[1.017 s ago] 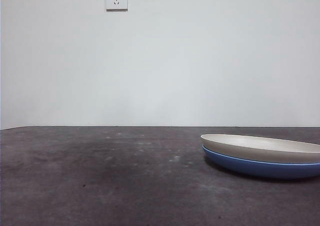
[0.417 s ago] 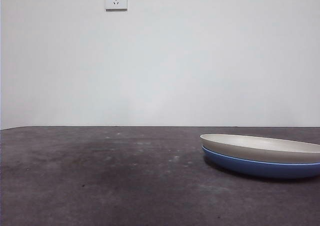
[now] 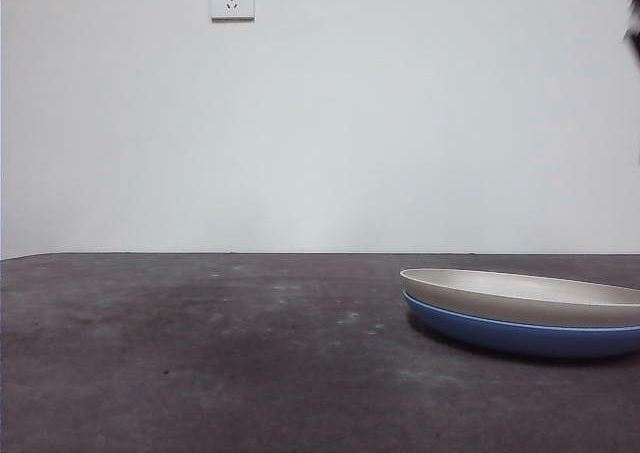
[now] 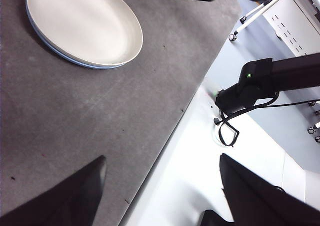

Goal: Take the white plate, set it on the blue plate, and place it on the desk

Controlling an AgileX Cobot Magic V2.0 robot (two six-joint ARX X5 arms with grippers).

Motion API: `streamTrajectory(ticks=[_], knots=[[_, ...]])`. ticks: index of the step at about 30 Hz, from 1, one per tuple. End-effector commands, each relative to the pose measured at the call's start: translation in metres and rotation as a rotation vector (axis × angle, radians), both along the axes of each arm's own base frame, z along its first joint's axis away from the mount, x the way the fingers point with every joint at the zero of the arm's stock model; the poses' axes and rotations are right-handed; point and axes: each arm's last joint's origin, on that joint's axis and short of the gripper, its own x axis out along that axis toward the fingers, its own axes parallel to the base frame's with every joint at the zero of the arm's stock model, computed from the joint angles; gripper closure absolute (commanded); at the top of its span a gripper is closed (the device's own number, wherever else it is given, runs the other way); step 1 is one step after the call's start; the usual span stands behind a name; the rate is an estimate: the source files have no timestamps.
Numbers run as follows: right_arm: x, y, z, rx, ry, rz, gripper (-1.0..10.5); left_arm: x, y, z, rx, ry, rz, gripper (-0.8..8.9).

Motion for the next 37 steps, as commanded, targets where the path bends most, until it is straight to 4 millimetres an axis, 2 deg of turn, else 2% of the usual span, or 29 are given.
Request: streamTrajectory(ticks=[1,10,15,19,23,28,37], knots=[[0.022,0.0,-0.016,0.007,0.021,-0.011,5.8,0.001,-0.002,0.003,-0.009,-0.021,-0.021,4.53],[0.063,-0.006,-0.064,0.007,0.102,-0.035,5.8,0.001,-0.002,0.003,-0.01,-0.022,-0.021,4.53],[0.074,-0.005,-0.079,0.046,0.116,-0.02,6.9,0.001,-0.002,0.003,-0.013,-0.028,-0.021,4.53],[0.08,-0.005,-0.089,0.047,0.13,-0.021,6.9,0.001,-0.002,0.003,-0.014,-0.029,-0.02,4.53],[0.083,-0.005,-0.097,0.048,0.148,-0.022,7.0,0.001,-0.002,0.003,-0.014,-0.029,-0.02,4.53],[0.085,-0.005,-0.1,0.049,0.147,-0.021,8.6,0.001,-0.002,0.003,-0.014,-0.03,-0.02,4.53],[0.085,-0.011,-0.1,0.051,0.148,-0.054,9.4,0.001,-0.002,0.003,-0.014,-0.03,-0.02,4.53]])
